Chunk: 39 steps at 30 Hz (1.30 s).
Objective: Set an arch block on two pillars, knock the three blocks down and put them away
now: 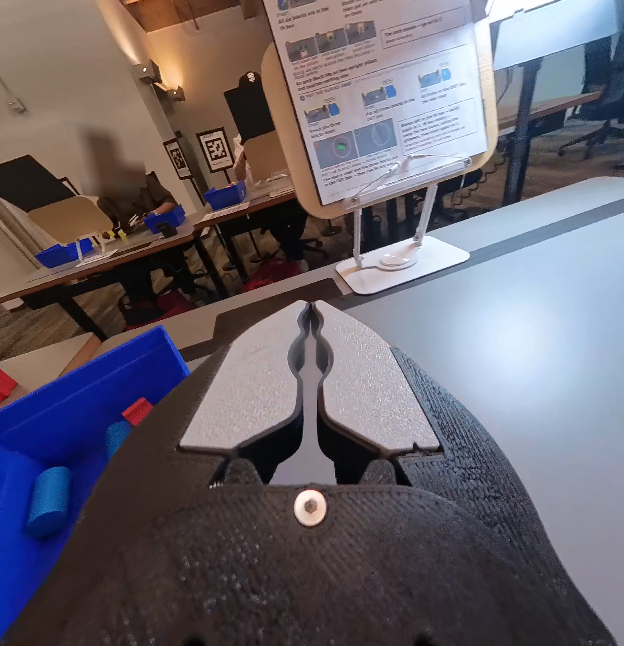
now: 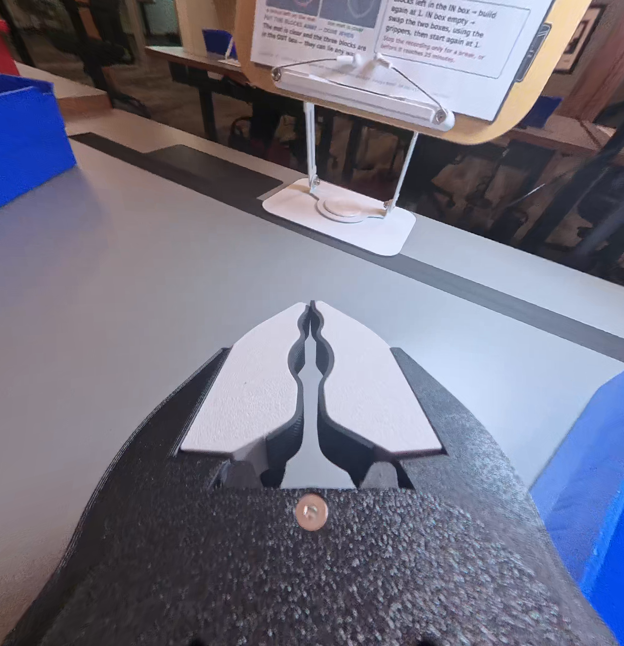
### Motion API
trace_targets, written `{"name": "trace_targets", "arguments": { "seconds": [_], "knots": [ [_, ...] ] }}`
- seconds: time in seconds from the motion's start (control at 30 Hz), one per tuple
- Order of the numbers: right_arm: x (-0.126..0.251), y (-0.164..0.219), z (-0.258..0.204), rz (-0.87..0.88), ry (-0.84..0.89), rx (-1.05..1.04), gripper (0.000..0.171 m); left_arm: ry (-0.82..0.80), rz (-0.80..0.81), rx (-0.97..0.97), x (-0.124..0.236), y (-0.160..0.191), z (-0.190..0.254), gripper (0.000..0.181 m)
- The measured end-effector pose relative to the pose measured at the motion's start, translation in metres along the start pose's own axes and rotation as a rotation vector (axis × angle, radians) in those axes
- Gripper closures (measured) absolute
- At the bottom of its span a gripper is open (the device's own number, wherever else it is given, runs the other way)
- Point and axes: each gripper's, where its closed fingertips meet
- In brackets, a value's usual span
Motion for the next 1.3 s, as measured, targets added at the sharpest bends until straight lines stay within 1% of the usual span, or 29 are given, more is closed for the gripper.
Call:
{"name": "trace_targets", "arguments": {
  "seconds": [0.1,0.13,0.2,0.27,0.33,0.37,0.4,0.43,0.53,0.6,0.63,0.67,0.7,0.73,0.77,0.83,0.93,1.13,1.17,1.23,1.27,1.3],
  "knots": [
    [0.007,-0.006,-0.003,0.036,-0.003,0.049,0.171,0.040,0.033,0.033,0.018,0.018,0.011,0.181],
    [0.010,-0.012,-0.001,0.056,-0.001,0.041,0.171,0.067,0.043,0.032,0.021,0.022,0.015,0.181],
    [0.016,-0.022,0.005,0.098,0.002,0.010,0.171,0.060,0.051,0.021,0.026,0.023,0.010,0.181],
    [0.020,-0.025,0.014,0.114,0.018,-0.012,0.171,0.040,0.056,0.029,0.031,0.017,-0.007,0.181],
    [0.024,-0.027,0.025,0.129,0.045,-0.015,0.171,0.007,0.038,0.084,0.035,0.012,-0.039,0.181],
    [0.027,-0.029,0.030,0.137,0.058,-0.009,0.164,-0.007,0.033,0.132,0.037,0.008,-0.059,0.181],
    [0.029,-0.032,0.033,0.141,0.060,-0.003,0.155,-0.019,-0.005,0.177,0.035,0.009,-0.080,0.181],
    [0.031,-0.034,0.036,0.141,0.060,-0.003,0.153,-0.038,-0.065,0.198,0.032,0.013,-0.102,0.181],
    [0.036,-0.040,0.041,0.164,0.050,-0.013,0.152,-0.102,-0.259,0.206,0.008,0.032,-0.166,0.180],
    [0.036,-0.039,0.039,0.161,0.038,-0.002,0.152,-0.127,-0.396,0.152,-0.016,0.048,-0.195,0.180],
    [0.035,-0.037,0.037,0.156,0.031,0.007,0.152,-0.120,-0.461,0.157,-0.029,0.059,-0.204,0.177],
    [0.034,-0.035,0.035,0.148,0.024,0.018,0.152,-0.084,-0.539,0.207,-0.042,0.073,-0.207,0.155],
    [0.033,-0.033,0.032,0.142,0.016,0.030,0.152,-0.032,-0.642,0.273,-0.052,0.091,-0.206,0.140],
    [0.032,-0.032,0.029,0.138,0.011,0.045,0.152,0.002,-0.741,0.320,-0.058,0.109,-0.204,0.127],
    [0.031,-0.031,0.027,0.133,0.009,0.061,0.153,0.009,-0.817,0.329,-0.062,0.126,-0.205,0.120],
    [0.031,-0.029,0.024,0.126,0.005,0.085,0.153,0.007,-0.919,0.272,-0.065,0.154,-0.207,0.122],
    [0.030,-0.028,0.023,0.125,-0.012,0.082,0.153,0.011,-1.000,0.164,-0.068,0.181,-0.204,0.122],
    [0.026,-0.021,0.021,0.104,-0.043,0.062,0.156,0.030,-1.052,0.018,-0.073,0.198,-0.200,0.131],
    [0.025,-0.020,0.021,0.097,-0.039,0.065,0.157,0.025,-1.070,-0.030,-0.073,0.200,-0.202,0.136],
    [0.025,-0.018,0.021,0.090,-0.036,0.064,0.158,-0.004,-1.103,-0.139,-0.072,0.203,-0.209,0.154],
    [0.025,-0.018,0.021,0.090,-0.036,0.060,0.158,-0.004,-1.107,-0.204,-0.072,0.204,-0.211,0.160],
    [0.025,-0.018,0.021,0.090,-0.038,0.057,0.158,0.003,-1.108,-0.261,-0.072,0.204,-0.211,0.160]
  ]
}}
Point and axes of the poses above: each gripper's, where its closed fingertips meet, x back along the fingers, y out of its underside, z = x × y across the jaws, and after that the axes turned 6 degrees about x, right-handed
